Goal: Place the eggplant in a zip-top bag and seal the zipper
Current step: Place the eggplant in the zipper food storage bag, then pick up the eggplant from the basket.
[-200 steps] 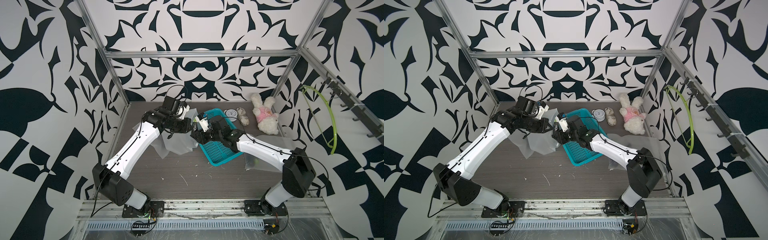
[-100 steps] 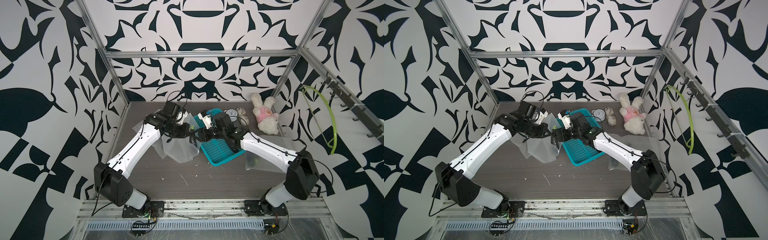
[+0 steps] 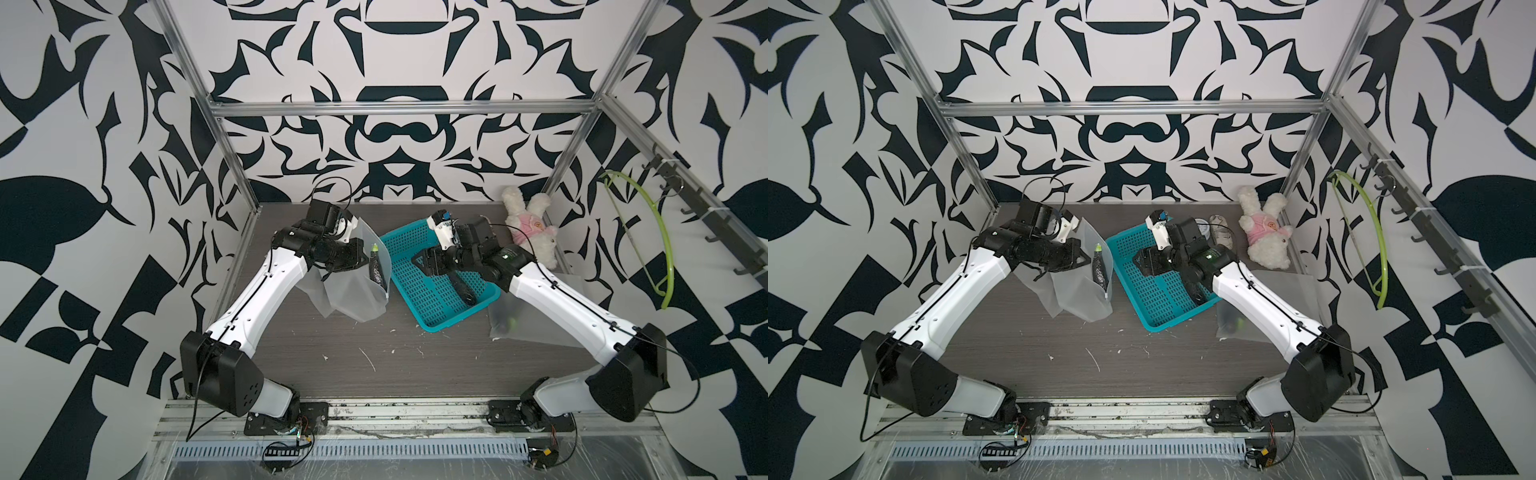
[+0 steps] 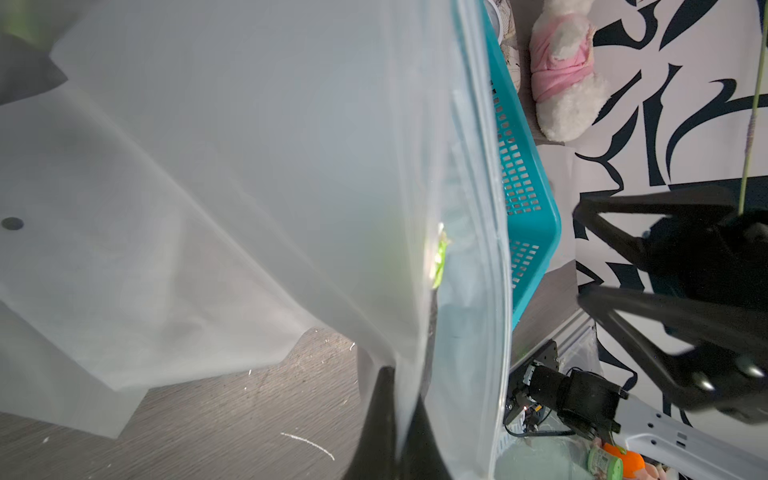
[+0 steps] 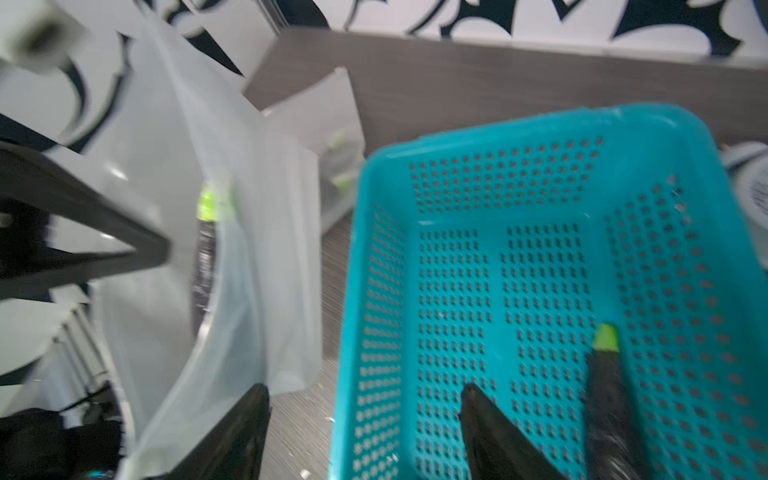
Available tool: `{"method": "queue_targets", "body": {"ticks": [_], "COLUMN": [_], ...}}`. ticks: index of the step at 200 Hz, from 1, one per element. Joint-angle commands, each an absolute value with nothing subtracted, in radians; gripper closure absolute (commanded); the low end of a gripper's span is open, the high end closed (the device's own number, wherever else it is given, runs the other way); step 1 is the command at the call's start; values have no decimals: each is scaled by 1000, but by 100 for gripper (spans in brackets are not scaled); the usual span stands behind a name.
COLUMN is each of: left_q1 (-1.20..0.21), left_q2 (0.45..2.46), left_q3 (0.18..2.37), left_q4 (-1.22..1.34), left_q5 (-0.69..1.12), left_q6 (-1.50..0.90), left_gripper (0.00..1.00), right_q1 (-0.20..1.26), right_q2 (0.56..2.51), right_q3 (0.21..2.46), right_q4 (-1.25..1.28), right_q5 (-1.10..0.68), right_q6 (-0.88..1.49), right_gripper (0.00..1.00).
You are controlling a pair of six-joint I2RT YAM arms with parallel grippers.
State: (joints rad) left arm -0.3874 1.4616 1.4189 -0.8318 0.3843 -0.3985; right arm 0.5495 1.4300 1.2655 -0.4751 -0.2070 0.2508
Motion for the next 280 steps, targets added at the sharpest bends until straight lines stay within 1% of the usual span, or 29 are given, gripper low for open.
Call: {"method": "queue_targets", "body": {"ticks": [1,16,45,91,134,192,234,265,280], "left_q1": [-390,-396,-396,-396,-396,-395,-395,-396,-396], "left_q2": [1483,1494,1500,1479,1476,1476,1462,1460,1462], "left_q3": [1432,1440,1447,1421,1393,1380,1372,1364,1365], "left_q4": [-844,-845,-906,-877,-845,-837,-828,-820,-819], "left_q5": [412,439,421,426,443,446,440,437,440], "left_q6": [-391,-390,-359,-370,-386,-394,-414,-422,-425], "left_gripper": [100,100,100,100,100,100,100,100,100], "right_q1": [512,493,454,426,425,422,417,422,440], "right_q2": [1462,1493,1542,1654,1729,1820,1859,1850,1833], "right_q3": [1308,1310,1305,1313,1332,1340,1353,1349,1343], "right_q4": [-638,-682,-709,-753,-776,-786,-791,-792,-780], "right_q5": [-102,-65,-32,9,118,125,80,-17,-47], "right_q6": [163,140,112,92,84,81,95,124,135], "right_gripper": [25,24,23,22,22,22,26,38,40]}}
